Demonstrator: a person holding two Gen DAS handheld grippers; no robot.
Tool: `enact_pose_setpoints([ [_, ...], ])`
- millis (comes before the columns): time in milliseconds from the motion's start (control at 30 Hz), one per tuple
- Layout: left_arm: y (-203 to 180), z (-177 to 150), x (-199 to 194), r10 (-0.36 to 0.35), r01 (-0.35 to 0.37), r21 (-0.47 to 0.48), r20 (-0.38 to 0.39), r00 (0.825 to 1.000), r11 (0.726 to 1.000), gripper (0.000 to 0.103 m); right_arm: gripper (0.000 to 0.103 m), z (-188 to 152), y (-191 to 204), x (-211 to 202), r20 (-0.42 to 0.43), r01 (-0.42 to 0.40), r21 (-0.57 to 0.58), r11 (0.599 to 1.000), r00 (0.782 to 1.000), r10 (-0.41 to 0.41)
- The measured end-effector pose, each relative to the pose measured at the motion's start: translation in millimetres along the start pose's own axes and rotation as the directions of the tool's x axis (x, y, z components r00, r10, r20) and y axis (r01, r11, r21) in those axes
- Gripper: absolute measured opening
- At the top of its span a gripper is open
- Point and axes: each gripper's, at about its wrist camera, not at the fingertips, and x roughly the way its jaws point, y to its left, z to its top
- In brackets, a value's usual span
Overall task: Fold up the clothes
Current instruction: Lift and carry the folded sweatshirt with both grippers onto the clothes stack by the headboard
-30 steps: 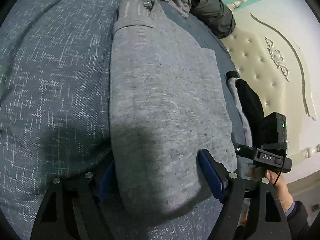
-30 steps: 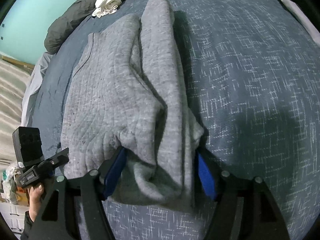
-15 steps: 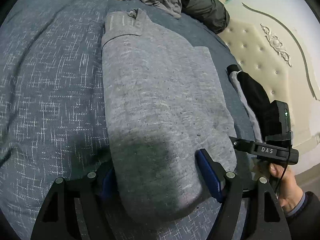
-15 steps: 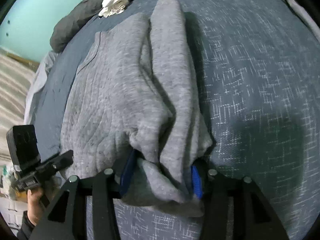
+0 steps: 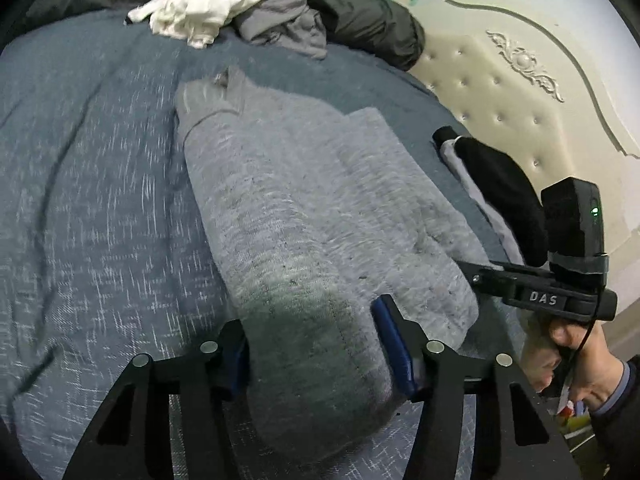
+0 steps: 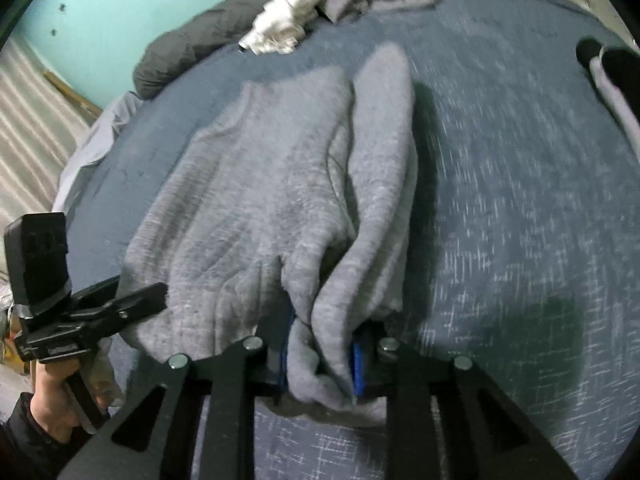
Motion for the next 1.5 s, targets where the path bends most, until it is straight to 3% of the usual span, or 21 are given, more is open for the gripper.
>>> enact_pose_setpoints([
  [100,-12,8,-10,-0.001,0.000,0.021,0.021,1.000,1.000,0.058,0.020,5,5,-16,0.041,-0.009,-0.027,1.000,0.999,0.010],
  [267,-31,20,-26,-0.002,-0.001,0.055,0.056,0.998,0.998,0.057,0.019,10,-32,-58,0.081,-0.025,-0.059,0.998,0.996,0.030],
  [433,-52,34,-41,-0.006,-0.002,0.090,0.090,0.996,0.996,0.057,0.019,27,-21,-74,0.122,-0.028,-0.075,0.997,0.992,0.037],
  [667,-107,68,-61,-0.022,0.002,0.153,0.126,0.992,0.988,0.056,0.019,54,-12,-120,0.182,-0.008,-0.100,0.995,0.983,0.026],
  [833,-151,93,-64,-0.053,0.025,0.185,0.145,0.988,0.982,0.056,0.019,62,-27,-167,0.230,0.027,-0.110,0.994,0.973,-0.001],
  [1167,-251,148,-46,-0.114,0.060,0.269,0.191,0.975,0.961,0.056,0.019,84,-76,-259,0.331,0.114,-0.114,0.987,0.941,-0.071],
  [1500,-331,196,8,-0.172,0.102,0.303,0.213,0.962,0.948,0.057,0.019,109,-152,-317,0.404,0.191,-0.098,0.977,0.905,-0.137],
])
